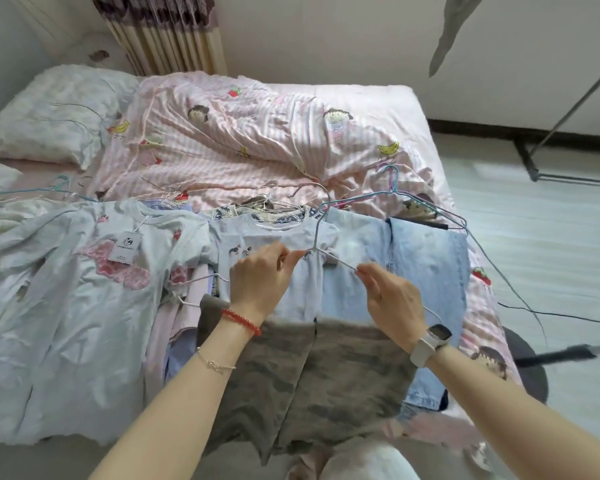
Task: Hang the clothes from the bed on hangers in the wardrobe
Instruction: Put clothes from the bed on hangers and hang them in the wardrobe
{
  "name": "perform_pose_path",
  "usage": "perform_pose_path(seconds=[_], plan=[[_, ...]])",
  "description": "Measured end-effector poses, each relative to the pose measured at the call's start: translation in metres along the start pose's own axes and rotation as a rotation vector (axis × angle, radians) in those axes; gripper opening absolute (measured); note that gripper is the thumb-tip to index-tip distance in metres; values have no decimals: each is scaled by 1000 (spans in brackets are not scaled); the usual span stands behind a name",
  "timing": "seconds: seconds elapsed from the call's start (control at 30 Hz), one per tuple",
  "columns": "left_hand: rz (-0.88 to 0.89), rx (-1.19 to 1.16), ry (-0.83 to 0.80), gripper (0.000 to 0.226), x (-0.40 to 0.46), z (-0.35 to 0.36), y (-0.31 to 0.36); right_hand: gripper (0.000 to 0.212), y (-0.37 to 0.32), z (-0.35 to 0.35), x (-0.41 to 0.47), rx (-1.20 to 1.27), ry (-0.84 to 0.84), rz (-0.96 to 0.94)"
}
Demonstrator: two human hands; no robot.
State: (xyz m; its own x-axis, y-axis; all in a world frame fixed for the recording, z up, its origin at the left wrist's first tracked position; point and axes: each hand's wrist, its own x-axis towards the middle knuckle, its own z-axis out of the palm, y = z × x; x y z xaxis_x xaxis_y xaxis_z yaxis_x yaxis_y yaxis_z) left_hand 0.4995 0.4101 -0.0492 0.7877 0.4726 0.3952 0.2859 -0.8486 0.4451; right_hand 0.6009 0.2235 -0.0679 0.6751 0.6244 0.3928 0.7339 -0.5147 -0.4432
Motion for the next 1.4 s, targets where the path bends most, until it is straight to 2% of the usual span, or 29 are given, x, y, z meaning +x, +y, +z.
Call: perform_pose_path(seconds=[0.17, 0.27, 0.43, 0.5, 0.67, 0.77, 0.83, 1.0, 1.07, 1.17, 1.3, 1.4], plan=[[91, -71, -24, 37, -22, 12, 59, 18, 25, -50, -57, 10, 28, 121], [134, -182, 32, 43, -14, 8, 97, 26, 31, -89, -62, -54, 173, 77], [146, -273, 135, 50, 35, -8, 137, 24, 42, -133, -13, -192, 445, -23], [139, -293, 140, 55, 61, -12, 151, 25, 51, -143, 13, -177, 500, -19], [80, -308, 180, 40, 142, 1, 179, 23, 87, -156, 91, -165, 563, 6], [53, -213, 79, 35, 189, 44, 177, 19, 127, -137, 138, -170, 506, 41], [21, -87, -85, 38, 208, 89, 166, 20, 165, -105, 160, -144, 425, 125], [-153, 116, -540, 61, 178, 202, 114, 19, 270, -1, 189, -100, -29, 447], [-187, 162, -698, 63, 147, 235, 94, 21, 302, 23, 200, -65, -135, 568], [-193, 206, -789, 68, 111, 275, 75, 23, 339, 46, 227, -39, -207, 654], [-147, 197, -815, 76, 91, 310, 81, 23, 372, 68, 258, -58, -214, 669], [-143, 262, -831, 74, 82, 333, 80, 23, 390, 99, 249, -117, -291, 684]])
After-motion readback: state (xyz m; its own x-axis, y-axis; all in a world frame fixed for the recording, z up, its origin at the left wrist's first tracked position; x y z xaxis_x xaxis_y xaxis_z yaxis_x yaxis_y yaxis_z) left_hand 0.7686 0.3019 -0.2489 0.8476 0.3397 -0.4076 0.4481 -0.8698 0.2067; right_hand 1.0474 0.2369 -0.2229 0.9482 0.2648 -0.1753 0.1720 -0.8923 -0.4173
